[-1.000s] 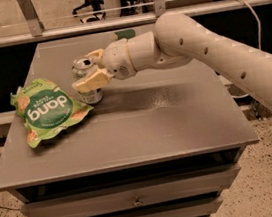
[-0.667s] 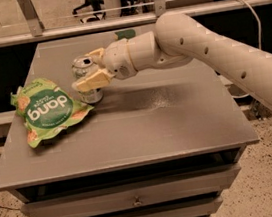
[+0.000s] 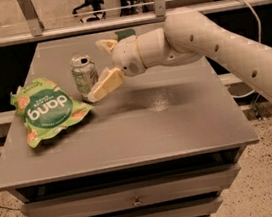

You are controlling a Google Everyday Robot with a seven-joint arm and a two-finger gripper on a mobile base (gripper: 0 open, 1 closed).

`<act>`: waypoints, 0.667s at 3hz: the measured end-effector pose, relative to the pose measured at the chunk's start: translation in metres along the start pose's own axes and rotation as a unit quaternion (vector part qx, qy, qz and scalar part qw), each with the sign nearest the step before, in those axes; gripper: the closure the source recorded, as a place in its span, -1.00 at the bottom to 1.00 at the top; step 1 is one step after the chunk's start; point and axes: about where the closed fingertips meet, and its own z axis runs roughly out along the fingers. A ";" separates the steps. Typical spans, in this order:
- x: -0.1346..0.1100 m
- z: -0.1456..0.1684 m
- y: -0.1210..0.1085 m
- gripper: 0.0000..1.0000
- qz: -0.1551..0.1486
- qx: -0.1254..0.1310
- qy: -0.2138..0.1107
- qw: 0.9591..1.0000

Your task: Move 7up can near green rice chip bag

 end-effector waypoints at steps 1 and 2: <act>-0.002 -0.040 -0.007 -1.00 -0.014 0.024 0.008 1.000; -0.002 -0.104 -0.023 -1.00 -0.017 0.072 0.007 0.997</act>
Offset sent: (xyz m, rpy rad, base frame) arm 0.0102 -0.2014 0.0674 0.0212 -0.1229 -0.2750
